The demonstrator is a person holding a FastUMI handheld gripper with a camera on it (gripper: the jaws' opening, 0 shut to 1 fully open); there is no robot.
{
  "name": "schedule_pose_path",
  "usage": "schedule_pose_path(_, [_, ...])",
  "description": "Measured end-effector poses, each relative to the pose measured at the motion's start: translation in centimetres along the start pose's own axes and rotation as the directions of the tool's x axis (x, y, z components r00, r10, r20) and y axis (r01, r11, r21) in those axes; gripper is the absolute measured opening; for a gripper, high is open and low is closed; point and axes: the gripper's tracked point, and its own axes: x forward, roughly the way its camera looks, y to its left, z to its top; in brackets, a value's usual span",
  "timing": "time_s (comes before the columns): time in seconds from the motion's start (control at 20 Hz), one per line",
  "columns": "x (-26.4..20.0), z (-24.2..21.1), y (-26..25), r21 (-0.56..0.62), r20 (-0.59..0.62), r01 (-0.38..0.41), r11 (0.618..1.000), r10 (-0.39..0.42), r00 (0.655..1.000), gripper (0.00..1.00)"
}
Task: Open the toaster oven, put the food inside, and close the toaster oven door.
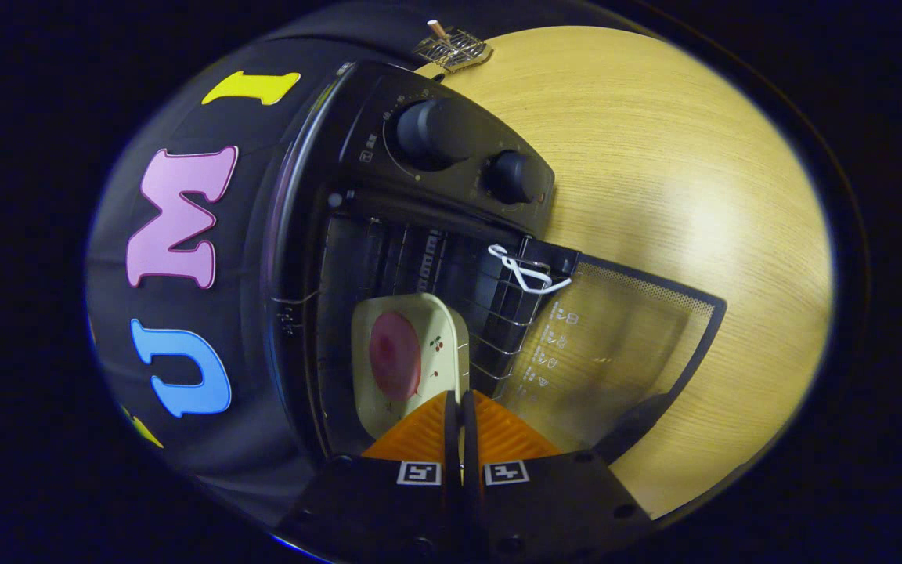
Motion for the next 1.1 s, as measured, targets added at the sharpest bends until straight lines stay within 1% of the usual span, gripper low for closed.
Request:
schedule_pose_path(0.15, [0.7,0.1,0.0,0.047,0.066,0.013,0.999,-0.016,0.998,0.06])
schedule_pose_path(0.3, [1.3,-0.3,0.0,0.082,0.073,0.02,0.996,-0.026,0.997,0.06])
schedule_pose_path(0.35, [1.3,-0.2,0.1,0.095,0.084,0.01,0.995,-0.018,0.996,0.06])
schedule_pose_path(0.45, [1.6,-0.3,1.1,0.129,0.078,-0.044,0.991,0.034,0.996,0.08])
schedule_pose_path(0.5, [1.5,-0.6,1.5,0.141,0.06,-0.068,0.988,0.06,0.996,0.12])
schedule_pose_path(0.55, [1.3,-0.9,1.1,0.139,0.039,-0.055,0.989,0.05,0.998,0.14])
schedule_pose_path(0.65, [0.9,-1.3,1.3,0.113,0.023,-0.077,0.991,0.075,0.997,0.44])
schedule_pose_path(0.8, [-0.9,-0.5,1.6,0.026,0.014,-0.112,0.993,0.112,0.994,0.89])
schedule_pose_path(0.85, [-1.6,-0.1,1.8,-0.005,0.016,-0.126,0.992,0.126,0.992,0.9])
schedule_pose_path(0.95, [-3.1,0.1,1.3,-0.067,0.011,-0.118,0.991,0.119,0.993,0.9])
schedule_pose_path(1.0, [-3.9,0.0,1.3,-0.081,0.0,-0.122,0.989,0.122,0.992,0.99])
schedule_pose_path(1.1, [-5.2,-0.1,0.5,-0.116,-0.016,-0.115,0.987,0.114,0.993,0.99])
